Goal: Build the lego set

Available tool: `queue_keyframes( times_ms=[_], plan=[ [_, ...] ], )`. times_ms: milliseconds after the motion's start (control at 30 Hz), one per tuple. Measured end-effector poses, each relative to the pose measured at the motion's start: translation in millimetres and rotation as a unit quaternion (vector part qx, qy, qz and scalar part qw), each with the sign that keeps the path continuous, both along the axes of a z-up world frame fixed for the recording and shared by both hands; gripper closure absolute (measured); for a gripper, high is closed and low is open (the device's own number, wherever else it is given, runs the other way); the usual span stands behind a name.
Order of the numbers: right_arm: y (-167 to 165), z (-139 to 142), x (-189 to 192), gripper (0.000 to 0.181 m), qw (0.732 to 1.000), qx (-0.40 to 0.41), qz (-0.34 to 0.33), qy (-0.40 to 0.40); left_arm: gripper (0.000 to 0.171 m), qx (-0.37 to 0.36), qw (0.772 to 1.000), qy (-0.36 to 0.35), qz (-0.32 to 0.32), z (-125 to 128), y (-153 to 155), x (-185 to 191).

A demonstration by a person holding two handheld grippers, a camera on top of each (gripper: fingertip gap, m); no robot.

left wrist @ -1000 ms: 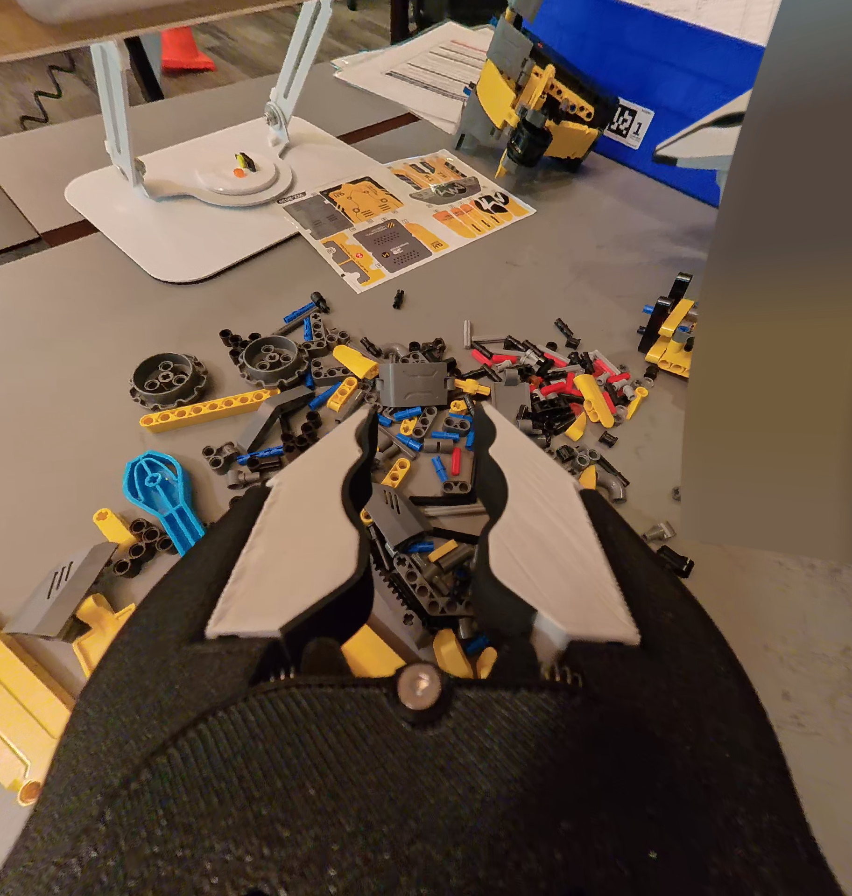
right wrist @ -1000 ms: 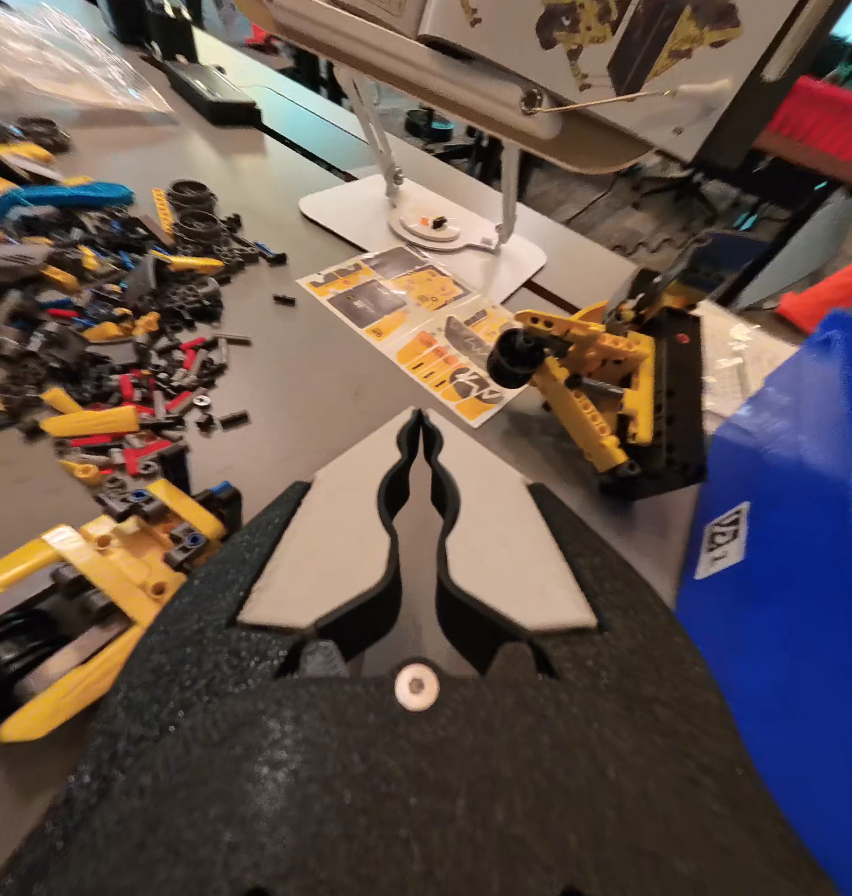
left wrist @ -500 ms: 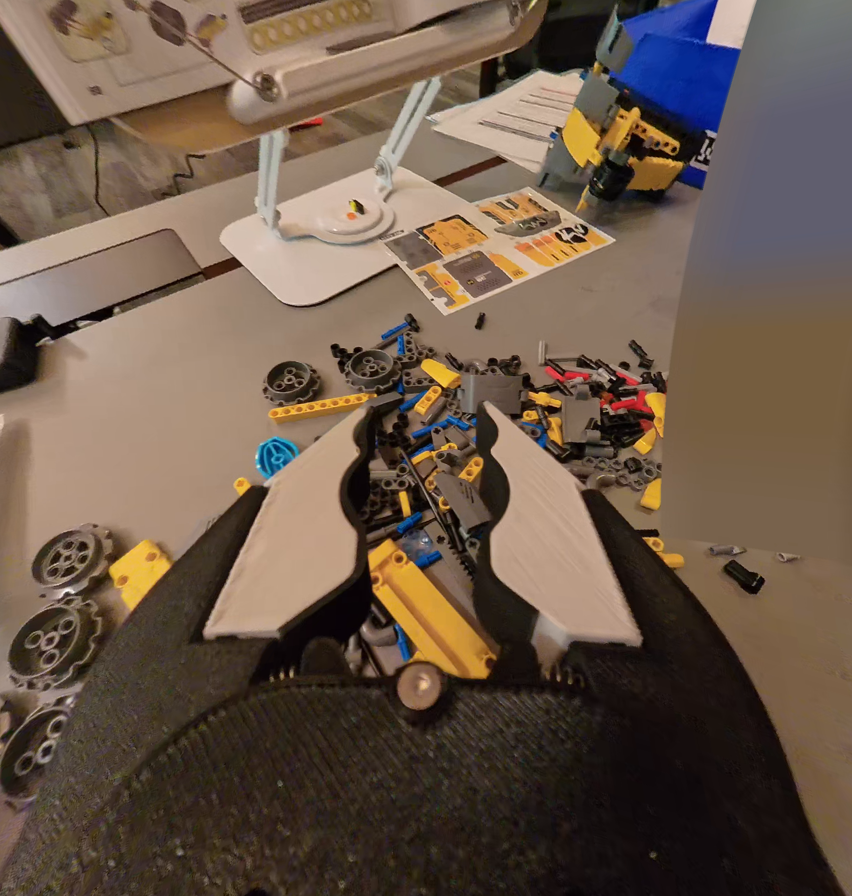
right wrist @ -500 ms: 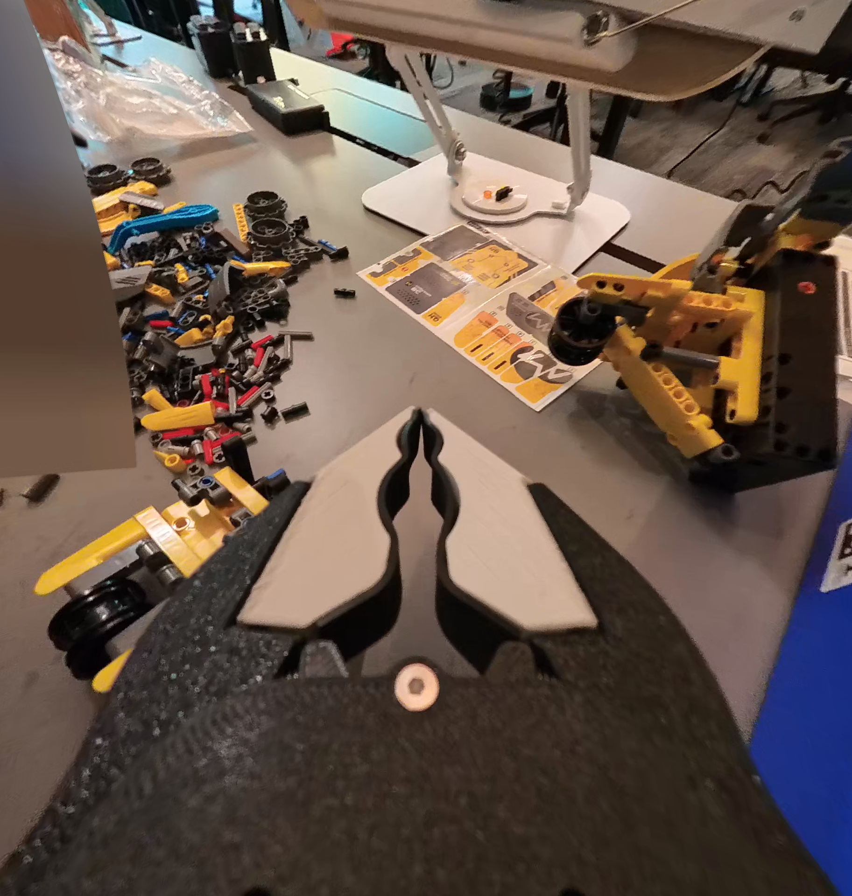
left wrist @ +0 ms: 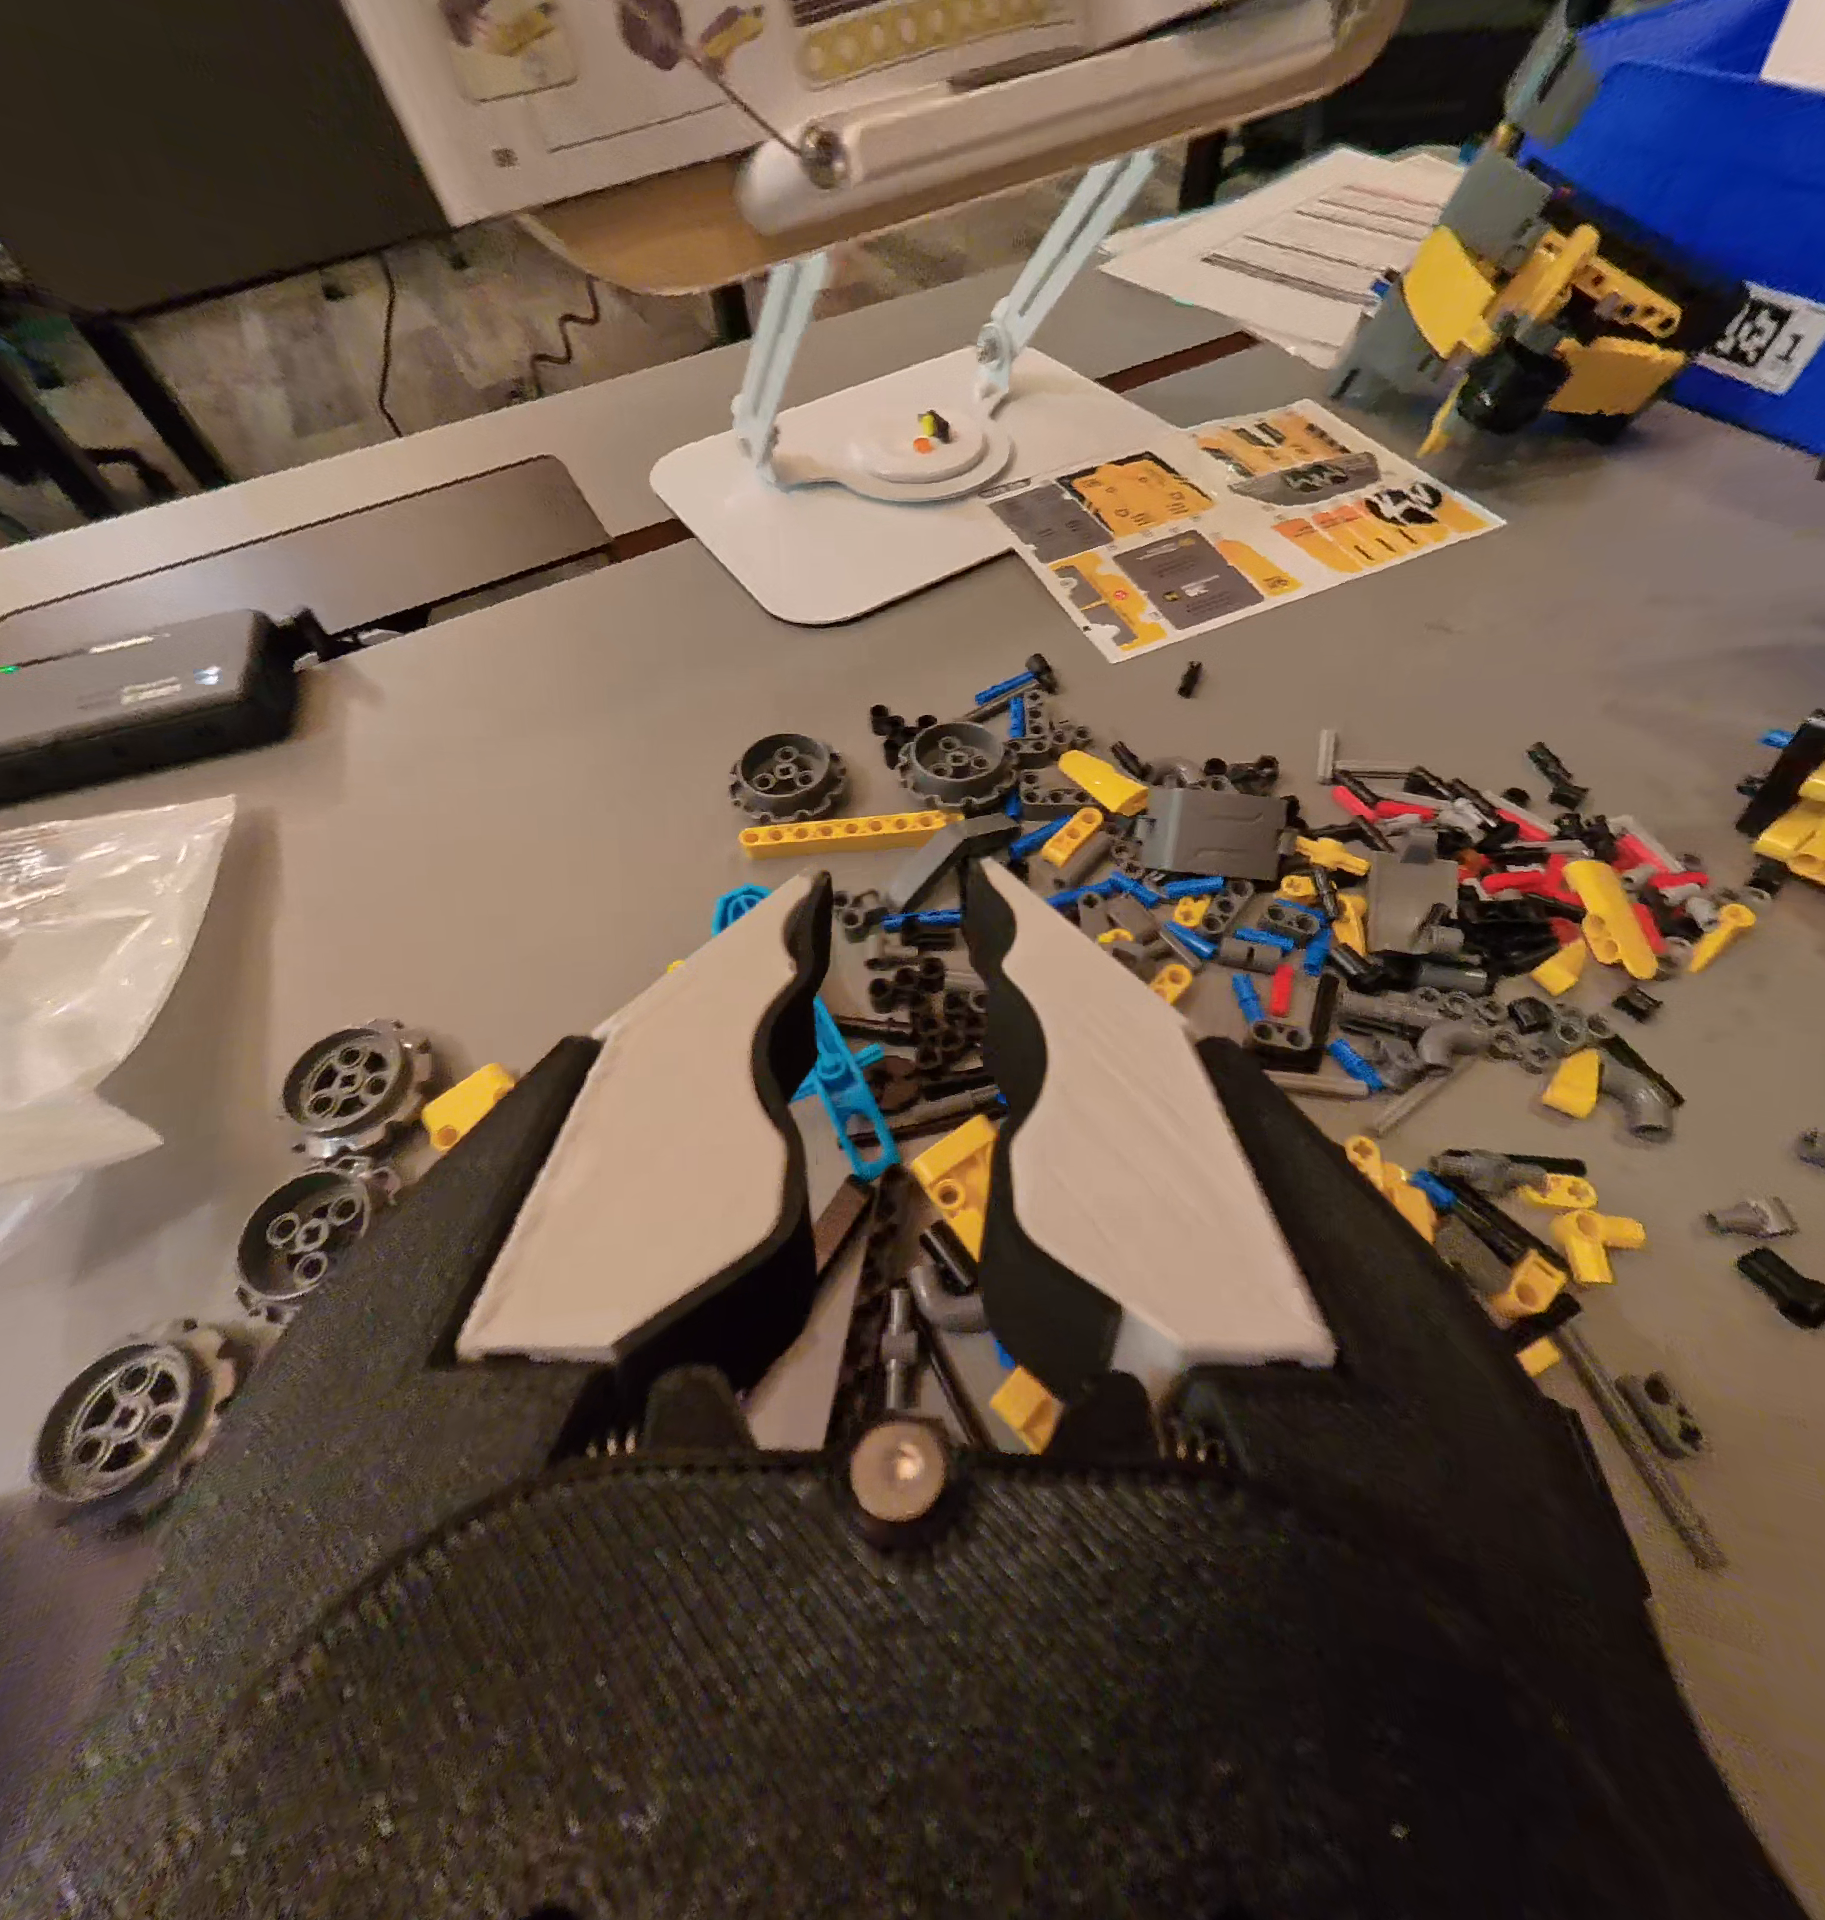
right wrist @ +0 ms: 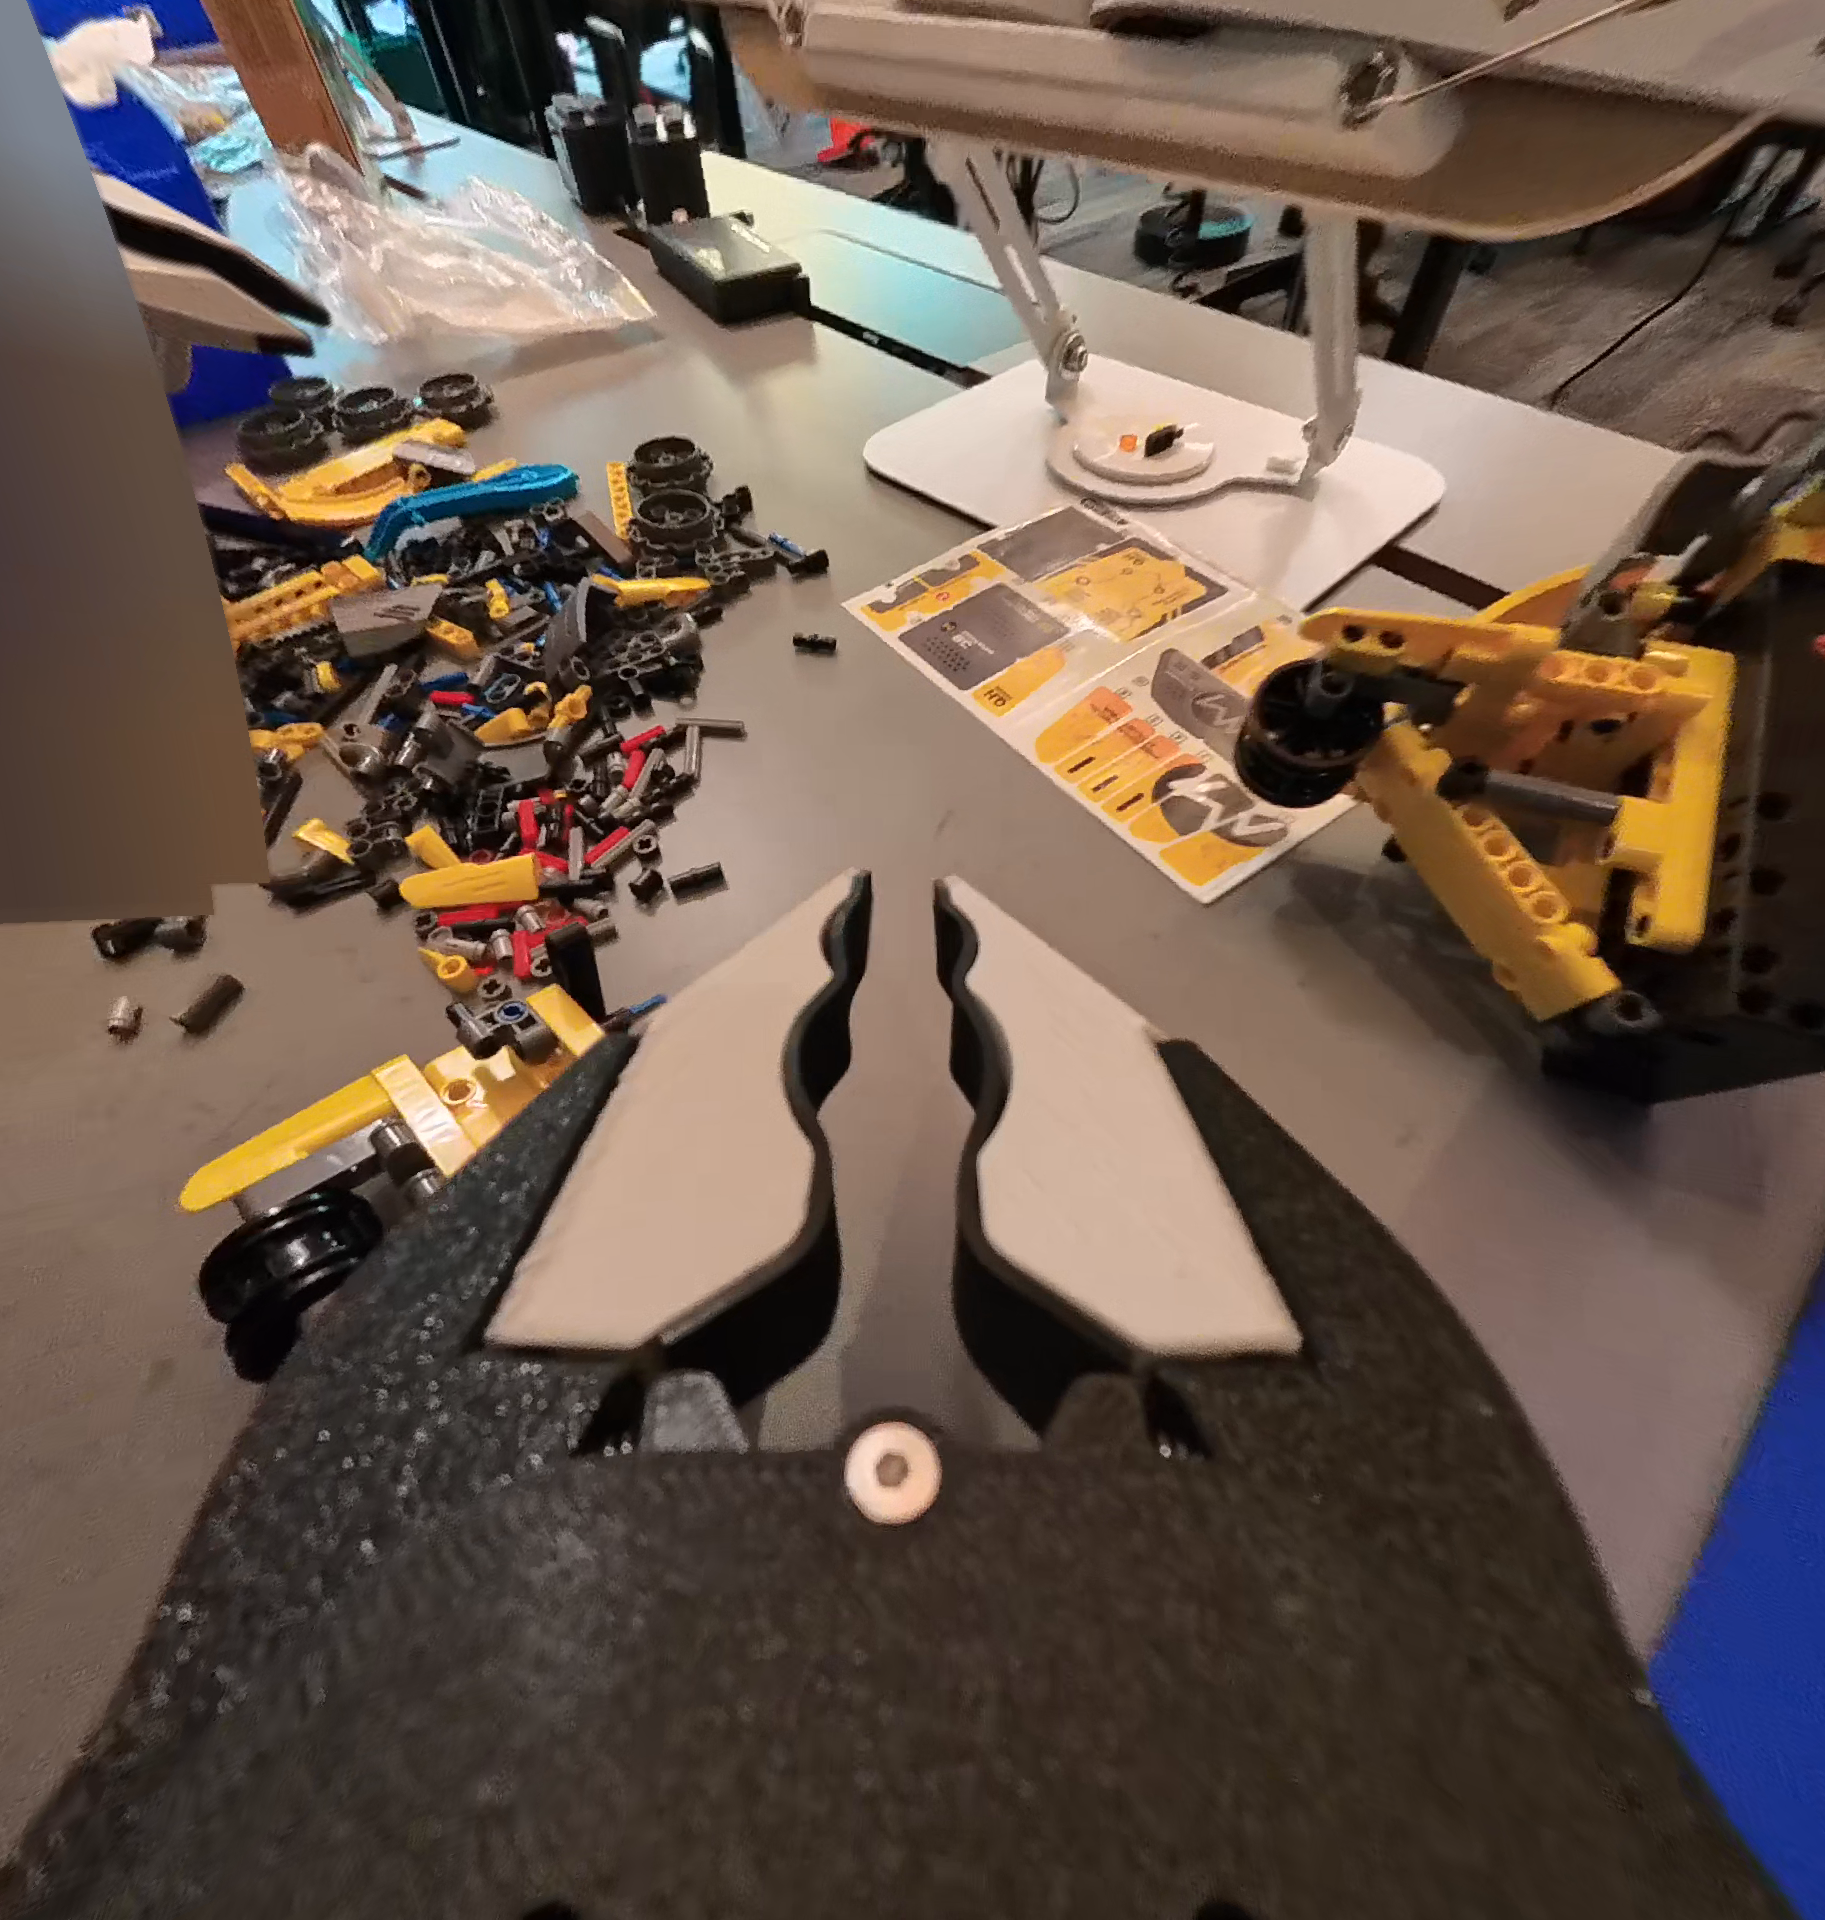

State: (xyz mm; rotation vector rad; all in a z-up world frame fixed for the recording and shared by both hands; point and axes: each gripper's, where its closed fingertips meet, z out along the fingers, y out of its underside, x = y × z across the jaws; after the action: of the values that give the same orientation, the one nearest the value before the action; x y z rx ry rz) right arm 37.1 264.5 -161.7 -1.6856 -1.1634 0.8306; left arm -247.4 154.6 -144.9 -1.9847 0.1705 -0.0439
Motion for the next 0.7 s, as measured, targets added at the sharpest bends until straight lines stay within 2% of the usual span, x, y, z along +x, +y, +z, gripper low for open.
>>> queue_keyframes(
  times_ms=[133, 233, 333, 400, 467, 533, 600, 700],
  plan=[
    [9, 20, 12, 0.167, 0.999, 0.042, -0.027, 0.011, 0.147, 0.04, 0.999, -0.024, 0.002, 20, -6, -5],
    [2, 51, 13, 0.162, 0.996, 0.066, -0.049, 0.043, 0.146, 0.077, 0.996, -0.036, -0.008, 35, -10, -2],
    [-36, 120, 10, 0.159, 0.983, 0.082, -0.066, 0.148, 0.146, 0.081, 0.995, -0.052, -0.009, 36, -10, -4],
    [-73, 169, 8, 0.166, 0.959, 0.114, -0.06, 0.251, 0.145, 0.083, 0.993, -0.081, -0.023, 40, -11, 2],
    [-104, 193, -6, 0.174, 0.939, 0.143, -0.041, 0.31, 0.142, 0.093, 0.99, -0.1, -0.045, 54, -11, 13],
    [-120, 184, -39, 0.171, 0.952, 0.159, -0.01, 0.263, 0.138, 0.086, 0.991, -0.076, -0.062, 64, -8, 23],
    [-124, 168, -71, 0.164, 0.969, 0.142, 0.0, 0.204, 0.138, 0.048, 0.996, -0.017, -0.074, 60, -4, 29],
    [-146, 175, -109, 0.164, 0.963, 0.108, 0.057, 0.241, 0.138, 0.0, 0.995, 0.03, -0.092, 46, -5, 35]
  ],
)
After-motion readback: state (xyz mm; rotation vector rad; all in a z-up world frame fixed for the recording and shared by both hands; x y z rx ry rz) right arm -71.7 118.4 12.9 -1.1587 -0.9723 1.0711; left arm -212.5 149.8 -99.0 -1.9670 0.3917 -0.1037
